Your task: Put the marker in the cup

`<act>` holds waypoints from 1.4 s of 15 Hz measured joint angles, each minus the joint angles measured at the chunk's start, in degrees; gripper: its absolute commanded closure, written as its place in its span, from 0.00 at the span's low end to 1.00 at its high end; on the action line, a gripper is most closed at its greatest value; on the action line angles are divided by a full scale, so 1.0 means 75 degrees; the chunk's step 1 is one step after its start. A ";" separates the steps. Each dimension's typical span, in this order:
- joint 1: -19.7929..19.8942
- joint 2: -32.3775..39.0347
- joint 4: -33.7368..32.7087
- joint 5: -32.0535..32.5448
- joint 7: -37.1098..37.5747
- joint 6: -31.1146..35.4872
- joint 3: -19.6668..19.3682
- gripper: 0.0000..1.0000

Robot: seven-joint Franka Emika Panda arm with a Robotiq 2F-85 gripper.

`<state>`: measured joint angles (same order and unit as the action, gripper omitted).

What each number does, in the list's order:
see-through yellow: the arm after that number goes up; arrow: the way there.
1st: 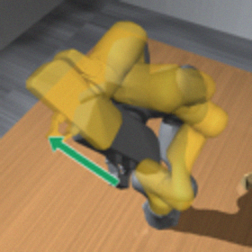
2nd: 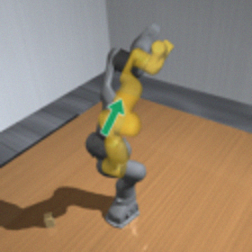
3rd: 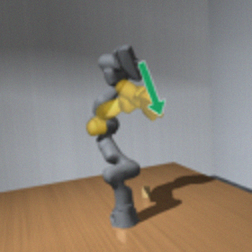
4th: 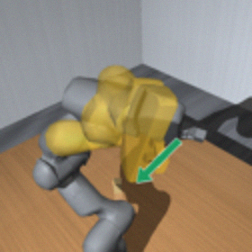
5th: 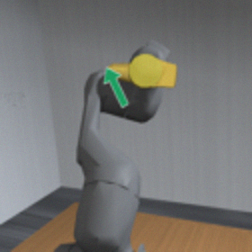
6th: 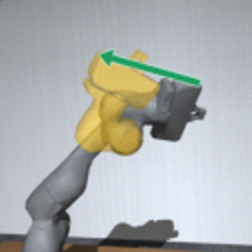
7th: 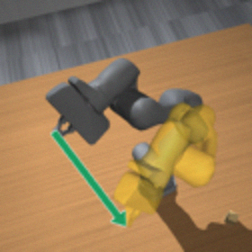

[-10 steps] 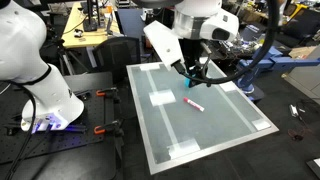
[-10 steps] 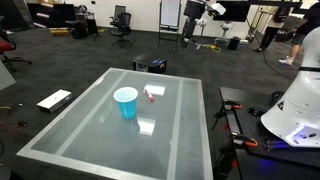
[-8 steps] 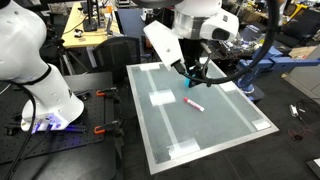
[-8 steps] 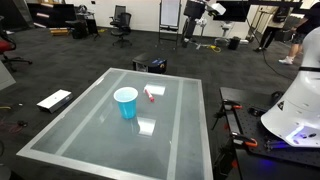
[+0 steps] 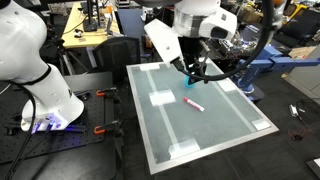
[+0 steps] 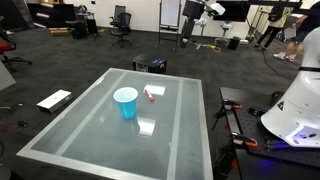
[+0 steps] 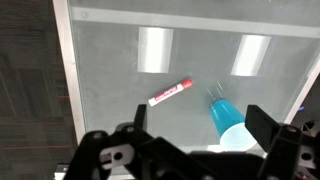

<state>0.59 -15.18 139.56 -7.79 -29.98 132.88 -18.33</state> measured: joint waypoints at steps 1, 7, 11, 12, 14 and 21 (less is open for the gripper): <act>-0.0001 0.0015 0.0014 -0.0124 0.0208 0.0103 0.0137 0.00; -0.0002 0.0564 0.0096 -0.0444 0.3020 0.1730 0.1257 0.00; 0.0205 0.1150 0.0095 0.0477 0.5467 0.2514 0.1807 0.00; 0.0284 0.1268 0.0091 0.0870 0.6101 0.2544 0.1888 0.00; 0.0424 0.1448 0.0083 0.1661 0.7287 0.2540 0.1988 0.00; 0.0458 0.1998 -0.0176 0.2731 0.9580 0.2068 0.2068 0.00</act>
<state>4.02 -0.20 138.24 12.69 41.87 148.39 -2.81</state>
